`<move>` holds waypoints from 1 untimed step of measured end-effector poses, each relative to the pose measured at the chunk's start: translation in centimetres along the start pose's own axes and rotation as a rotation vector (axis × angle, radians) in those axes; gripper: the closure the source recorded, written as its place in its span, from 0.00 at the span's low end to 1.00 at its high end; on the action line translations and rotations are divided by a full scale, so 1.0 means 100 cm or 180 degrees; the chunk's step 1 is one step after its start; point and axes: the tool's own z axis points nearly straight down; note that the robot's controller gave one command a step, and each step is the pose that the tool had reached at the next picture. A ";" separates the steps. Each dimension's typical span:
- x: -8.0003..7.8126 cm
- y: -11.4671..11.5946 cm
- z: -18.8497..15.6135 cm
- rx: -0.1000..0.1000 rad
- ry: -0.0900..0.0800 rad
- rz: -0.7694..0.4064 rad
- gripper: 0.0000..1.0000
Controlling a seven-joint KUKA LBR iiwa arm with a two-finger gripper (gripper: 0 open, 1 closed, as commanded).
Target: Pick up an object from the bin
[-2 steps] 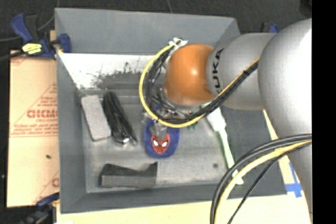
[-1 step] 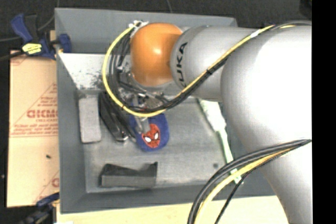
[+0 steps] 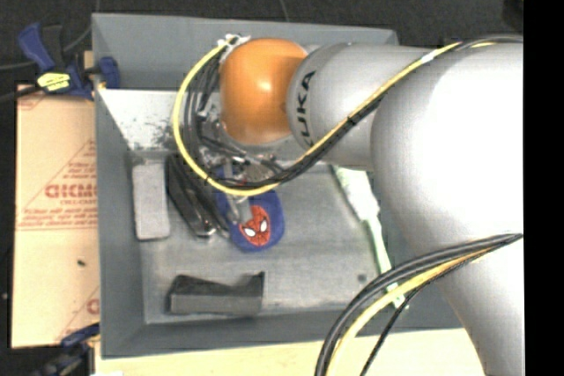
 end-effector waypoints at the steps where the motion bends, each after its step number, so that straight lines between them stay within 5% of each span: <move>1: 0.002 0.044 -0.102 -0.0015 -0.0002 -0.0072 0.00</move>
Offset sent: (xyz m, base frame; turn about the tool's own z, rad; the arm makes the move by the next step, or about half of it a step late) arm 0.0067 0.0208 0.0323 -0.0170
